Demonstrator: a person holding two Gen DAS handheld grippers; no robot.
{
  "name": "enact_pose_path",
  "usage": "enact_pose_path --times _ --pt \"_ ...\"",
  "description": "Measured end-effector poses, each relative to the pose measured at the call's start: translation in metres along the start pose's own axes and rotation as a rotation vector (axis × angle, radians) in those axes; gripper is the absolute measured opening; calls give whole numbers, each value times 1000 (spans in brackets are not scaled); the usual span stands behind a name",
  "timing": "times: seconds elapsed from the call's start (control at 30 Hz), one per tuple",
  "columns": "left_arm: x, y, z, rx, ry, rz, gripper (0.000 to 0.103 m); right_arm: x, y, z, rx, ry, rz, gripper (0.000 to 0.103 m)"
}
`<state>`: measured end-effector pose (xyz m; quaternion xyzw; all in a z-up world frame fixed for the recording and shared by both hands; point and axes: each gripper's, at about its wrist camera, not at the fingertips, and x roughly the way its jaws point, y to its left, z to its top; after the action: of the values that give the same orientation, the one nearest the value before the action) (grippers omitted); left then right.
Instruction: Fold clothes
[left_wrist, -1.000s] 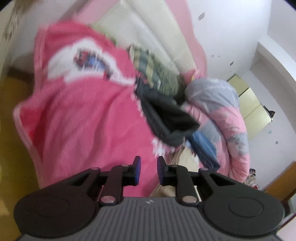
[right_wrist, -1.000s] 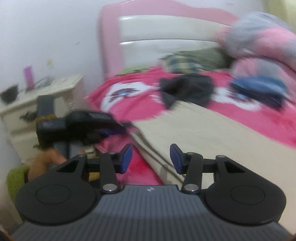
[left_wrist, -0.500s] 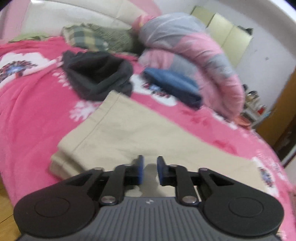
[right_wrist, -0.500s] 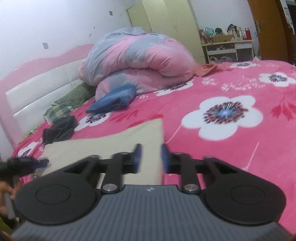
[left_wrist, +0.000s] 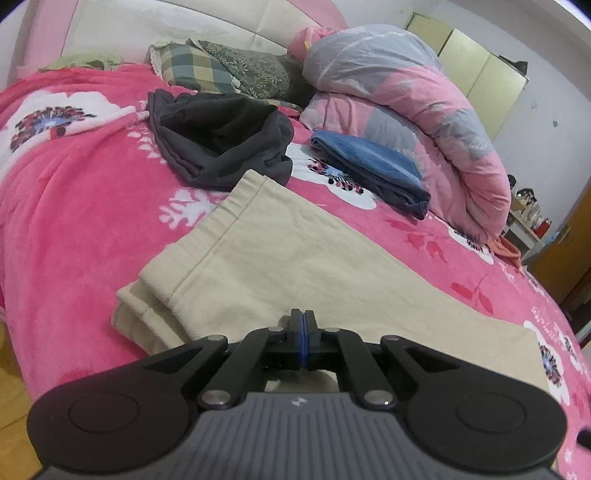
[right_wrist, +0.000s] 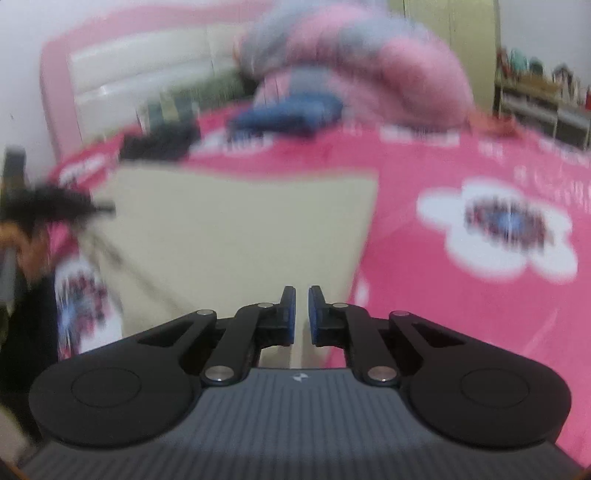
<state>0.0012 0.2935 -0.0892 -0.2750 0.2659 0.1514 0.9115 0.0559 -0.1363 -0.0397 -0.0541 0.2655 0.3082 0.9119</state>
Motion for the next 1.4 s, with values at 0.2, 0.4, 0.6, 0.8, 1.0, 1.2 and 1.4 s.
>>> enact_pose_path --times 0.2,0.4,0.6,0.8,1.0,1.2,1.4 --pt "1 5 -2 -12 -15 -27 3 42 -12 -13 -21 116 -29 5" --pt "0 6 -4 -3 -28 -38 3 48 -15 24 -51 29 -61 6" --pt "1 6 -6 24 -35 -46 3 93 -39 9 -6 134 -43 6" --pt "1 6 -8 30 -44 -50 3 98 -38 52 -61 35 -63 7" --pt "1 9 -10 46 -57 -65 3 137 -61 32 -15 119 -82 7" --pt "1 9 -11 51 -65 -67 4 145 -64 65 -41 16 -74 8" --pt "1 11 -11 40 -63 -79 3 183 -99 61 107 100 -98 12"
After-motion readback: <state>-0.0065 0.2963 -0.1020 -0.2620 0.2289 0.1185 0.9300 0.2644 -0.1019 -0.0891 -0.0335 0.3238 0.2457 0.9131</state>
